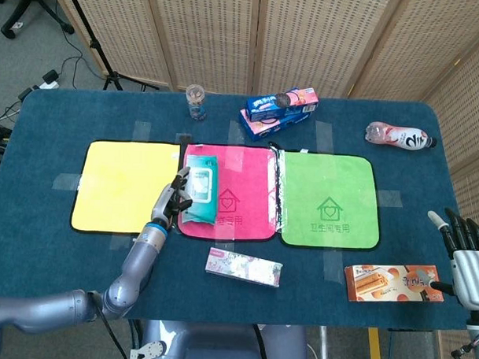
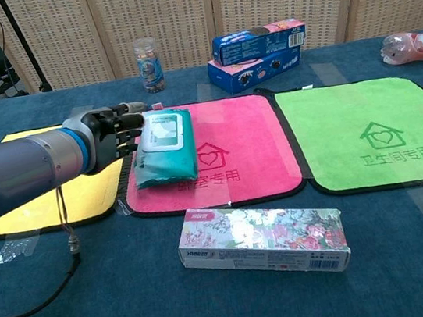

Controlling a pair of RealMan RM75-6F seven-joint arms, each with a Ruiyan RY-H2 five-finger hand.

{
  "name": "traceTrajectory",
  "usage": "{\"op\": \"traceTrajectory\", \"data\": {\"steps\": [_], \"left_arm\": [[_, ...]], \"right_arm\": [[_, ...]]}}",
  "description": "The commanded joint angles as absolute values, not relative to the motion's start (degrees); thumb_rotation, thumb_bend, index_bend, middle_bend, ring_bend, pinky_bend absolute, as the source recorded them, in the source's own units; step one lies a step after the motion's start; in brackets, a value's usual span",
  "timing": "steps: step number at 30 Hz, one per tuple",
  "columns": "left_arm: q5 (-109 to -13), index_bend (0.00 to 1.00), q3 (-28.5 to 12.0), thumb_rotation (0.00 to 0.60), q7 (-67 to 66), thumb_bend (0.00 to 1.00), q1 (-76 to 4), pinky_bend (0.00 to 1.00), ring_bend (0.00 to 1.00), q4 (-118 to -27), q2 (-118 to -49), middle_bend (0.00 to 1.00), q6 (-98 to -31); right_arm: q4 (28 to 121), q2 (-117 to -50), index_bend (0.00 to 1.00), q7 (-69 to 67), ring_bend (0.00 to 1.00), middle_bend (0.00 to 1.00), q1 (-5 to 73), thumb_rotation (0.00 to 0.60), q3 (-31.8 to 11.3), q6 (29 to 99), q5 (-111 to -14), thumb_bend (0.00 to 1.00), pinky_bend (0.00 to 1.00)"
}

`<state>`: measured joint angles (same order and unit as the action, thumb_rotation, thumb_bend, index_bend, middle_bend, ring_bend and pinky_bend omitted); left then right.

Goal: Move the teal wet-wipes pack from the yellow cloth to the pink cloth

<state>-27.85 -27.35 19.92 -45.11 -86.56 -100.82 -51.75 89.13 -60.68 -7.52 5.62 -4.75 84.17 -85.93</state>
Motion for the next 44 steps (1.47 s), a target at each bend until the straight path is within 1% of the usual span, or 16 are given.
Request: {"op": "traceTrajectory", "data": {"steps": [1, 14, 17, 20, 21, 23, 25, 26, 27, 28, 29, 30, 32, 36, 39, 44], "left_arm": [[-28.0, 0.0, -28.2, 0.6, 18.1, 1.0, -46.8, 0.0, 0.0, -85.2, -103.0, 0.0, -51.9], [-24.5, 0.0, -30.1, 0.6, 13.0, 1.0, -50.4, 0.0, 0.0, -84.2, -105.7, 0.0, -50.3], [-26.5, 0.0, -28.5, 0.6, 10.5, 1.0, -48.7, 0.0, 0.0, -87.9, -102.2, 0.0, -51.6], [-33.3, 0.0, -26.4, 0.6, 9.6, 0.97, -45.0, 0.0, 0.0, -91.9, -98.2, 0.0, -56.1], [-35.7, 0.0, -25.7, 0.6, 9.4, 0.92, -43.8, 0.0, 0.0, -92.8, -97.0, 0.0, -57.9], [-40.4, 0.0, -24.0, 0.6, 8.3, 0.77, -41.1, 0.0, 0.0, -95.1, -93.0, 0.0, -60.5], [-43.2, 0.0, -22.4, 0.6, 7.3, 0.49, -39.0, 0.0, 0.0, -97.0, -89.3, 0.0, -61.6], [-44.7, 0.0, -21.4, 0.6, 6.3, 0.37, -37.8, 0.0, 0.0, -98.0, -86.8, 0.0, -62.2], [-46.1, 0.0, -20.5, 0.6, 5.4, 0.19, -36.8, 0.0, 0.0, -98.8, -84.9, 0.0, -62.8], [-48.4, 0.0, -19.0, 0.6, 3.9, 0.07, -35.3, 0.0, 0.0, -99.8, -81.9, 0.0, -63.9], [-50.3, 0.0, -17.9, 0.6, 3.2, 0.02, -34.3, 0.0, 0.0, -100.7, -80.0, 0.0, -64.7], [-53.2, 0.0, -16.3, 0.6, 2.0, 0.0, -32.8, 0.0, 0.0, -101.0, -77.7, 0.0, -66.3], [-57.8, 0.0, -13.8, 0.6, 0.4, 0.0, -30.6, 0.0, 0.0, -100.9, -74.7, 0.0, -68.8], [-63.9, 0.0, -10.6, 0.6, 0.3, 0.0, -27.4, 0.0, 0.0, -100.4, -71.1, 0.0, -71.9], [-70.9, 0.0, -6.1, 0.6, 2.3, 0.0, -22.0, 0.0, 0.0, -99.0, -67.1, 0.0, -77.2], [-77.0, 0.0, -2.4, 0.6, 6.8, 0.0, -17.2, 0.0, 0.0, -96.6, -65.5, 0.0, -81.5]], "right_arm": [[89.0, -60.6, 0.09, -7.8, 0.0, 0.0, 5.8, 0.6, -4.8, 83.8, -85.7, 0.0, 0.0], [88.9, -60.5, 0.09, -8.4, 0.0, 0.0, 5.9, 0.6, -4.8, 83.7, -85.7, 0.0, 0.0], [88.9, -60.5, 0.09, -8.2, 0.0, 0.0, 5.8, 0.6, -4.8, 83.9, -85.8, 0.0, 0.0], [89.1, -60.5, 0.09, -8.3, 0.0, 0.0, 5.7, 0.6, -4.8, 84.1, -85.9, 0.0, 0.0], [89.1, -60.5, 0.09, -8.3, 0.0, 0.0, 5.7, 0.6, -4.8, 84.2, -85.9, 0.0, 0.0], [89.3, -60.4, 0.09, -8.2, 0.0, 0.0, 5.6, 0.6, -4.7, 84.4, -86.2, 0.0, 0.0], [89.4, -60.5, 0.09, -8.0, 0.0, 0.0, 5.5, 0.6, -4.6, 84.6, -86.5, 0.0, 0.0], [89.5, -60.5, 0.09, -7.8, 0.0, 0.0, 5.5, 0.6, -4.5, 84.7, -86.7, 0.0, 0.0], [89.6, -60.5, 0.09, -7.7, 0.0, 0.0, 5.5, 0.6, -4.4, 84.8, -86.9, 0.0, 0.0], [89.8, -60.5, 0.09, -7.4, 0.0, 0.0, 5.4, 0.6, -4.4, 85.0, -87.1, 0.0, 0.0], [89.9, -60.6, 0.09, -7.3, 0.0, 0.0, 5.4, 0.6, -4.3, 85.1, -87.3, 0.0, 0.0], [90.0, -60.6, 0.09, -7.1, 0.0, 0.0, 5.3, 0.6, -4.3, 85.3, -87.4, 0.0, 0.0], [90.0, -60.7, 0.09, -6.8, 0.0, 0.0, 5.3, 0.6, -4.2, 85.5, -87.6, 0.0, 0.0], [90.0, -60.8, 0.09, -6.8, 0.0, 0.0, 5.2, 0.6, -4.3, 85.9, -87.7, 0.0, 0.0], [90.2, -60.8, 0.09, -6.8, 0.0, 0.0, 4.9, 0.6, -4.4, 86.8, -88.1, 0.0, 0.0], [90.2, -60.9, 0.09, -6.5, 0.0, 0.0, 4.7, 0.6, -4.3, 87.4, -88.4, 0.0, 0.0]]}}
